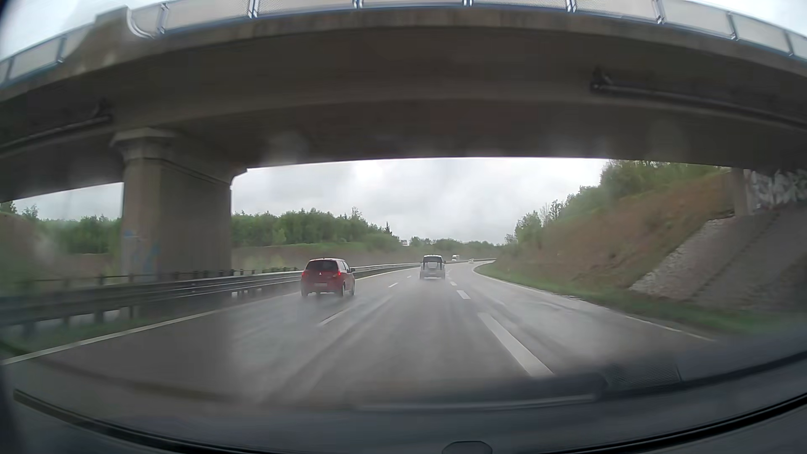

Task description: Follow the waypoints while adhering to traffic rules and regulations

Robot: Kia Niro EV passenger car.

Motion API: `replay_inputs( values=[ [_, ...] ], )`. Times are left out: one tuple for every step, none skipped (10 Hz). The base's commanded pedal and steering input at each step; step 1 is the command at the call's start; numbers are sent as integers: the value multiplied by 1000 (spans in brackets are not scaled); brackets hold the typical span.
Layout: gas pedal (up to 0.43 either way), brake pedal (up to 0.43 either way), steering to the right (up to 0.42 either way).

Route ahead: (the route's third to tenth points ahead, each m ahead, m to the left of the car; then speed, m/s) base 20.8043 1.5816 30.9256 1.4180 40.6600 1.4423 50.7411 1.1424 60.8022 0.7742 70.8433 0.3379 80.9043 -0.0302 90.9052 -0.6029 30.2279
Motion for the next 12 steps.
replay_inputs(
  values=[
    [287,0,0],
    [287,0,0],
    [287,0,0],
    [287,0,0],
    [287,0,1],
    [287,0,2],
    [287,0,3],
    [287,0,3],
    [287,0,3],
    [287,0,3],
    [287,0,3],
    [287,0,3]
  ],
)
